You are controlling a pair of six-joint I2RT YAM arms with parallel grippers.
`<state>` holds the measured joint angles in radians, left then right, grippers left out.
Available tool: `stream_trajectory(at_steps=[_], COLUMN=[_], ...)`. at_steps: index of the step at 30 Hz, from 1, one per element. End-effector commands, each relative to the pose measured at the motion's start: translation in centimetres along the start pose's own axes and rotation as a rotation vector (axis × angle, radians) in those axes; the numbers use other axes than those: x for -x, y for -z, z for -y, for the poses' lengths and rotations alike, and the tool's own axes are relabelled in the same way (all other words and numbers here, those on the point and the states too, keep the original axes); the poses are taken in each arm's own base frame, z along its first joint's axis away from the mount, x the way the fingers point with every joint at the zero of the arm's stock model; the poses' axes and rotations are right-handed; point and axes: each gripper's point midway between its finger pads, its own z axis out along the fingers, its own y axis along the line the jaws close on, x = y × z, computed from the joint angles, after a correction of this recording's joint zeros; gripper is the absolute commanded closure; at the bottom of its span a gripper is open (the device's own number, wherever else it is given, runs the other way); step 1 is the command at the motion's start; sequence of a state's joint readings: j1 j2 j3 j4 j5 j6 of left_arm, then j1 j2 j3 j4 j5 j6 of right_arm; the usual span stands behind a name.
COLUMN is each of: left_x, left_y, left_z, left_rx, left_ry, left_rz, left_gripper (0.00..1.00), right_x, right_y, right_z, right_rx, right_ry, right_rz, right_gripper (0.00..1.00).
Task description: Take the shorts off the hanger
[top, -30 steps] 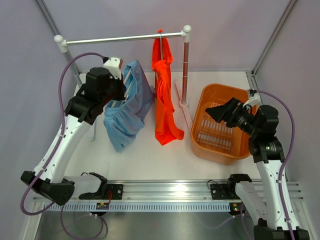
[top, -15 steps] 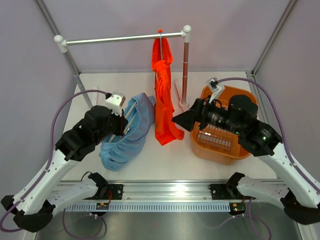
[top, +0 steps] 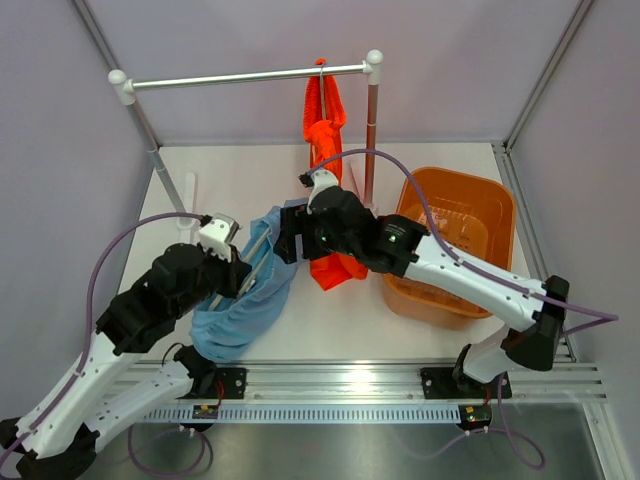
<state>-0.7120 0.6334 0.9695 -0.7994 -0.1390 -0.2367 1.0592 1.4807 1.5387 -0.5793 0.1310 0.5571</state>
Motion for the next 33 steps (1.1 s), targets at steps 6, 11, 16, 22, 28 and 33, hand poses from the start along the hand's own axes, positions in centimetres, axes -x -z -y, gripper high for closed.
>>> stream_trajectory(at_steps=[6,11,16,22,28,33], left_x=[0.3,0.1,0.3,0.9,1.1,1.1], left_y=[0.0,0.3,0.4,0.4,0.9,1.4], left_z=[1.7,1.5,1.4,1.6,1.8,1.6], left_rx=[-0.107,-0.103,-0.092,-0.102,-0.112,-0.104], left_ry=[0.012,0.007,0.001,0.0,0.002,-0.003], left_rz=[0.07,0.071,0.074,0.078,0.079,0.072], left_gripper=[1.0,1.0,1.0,1.0,1.0,1.0], right_x=[2.0,0.9,0.0,-1.3,-1.7,-0.5], right_y=[-2.9,-4.2,-4.6,-5.7,-6.2,-5.8], right_z=[-1.3,-1.0,-1.2,-1.4,-0.4,-0.1], right_rx=[-0.039,-0.051,-0.048,-0.058,-0.105,-0.139], right_ry=[-0.003,-0.011,-0.003,0.024,0.023,0.029], right_rz=[0.05,0.024,0.006,-0.034,-0.03,0.008], right_gripper=[0.19,0.23,0.27,0.3,0.4,0.61])
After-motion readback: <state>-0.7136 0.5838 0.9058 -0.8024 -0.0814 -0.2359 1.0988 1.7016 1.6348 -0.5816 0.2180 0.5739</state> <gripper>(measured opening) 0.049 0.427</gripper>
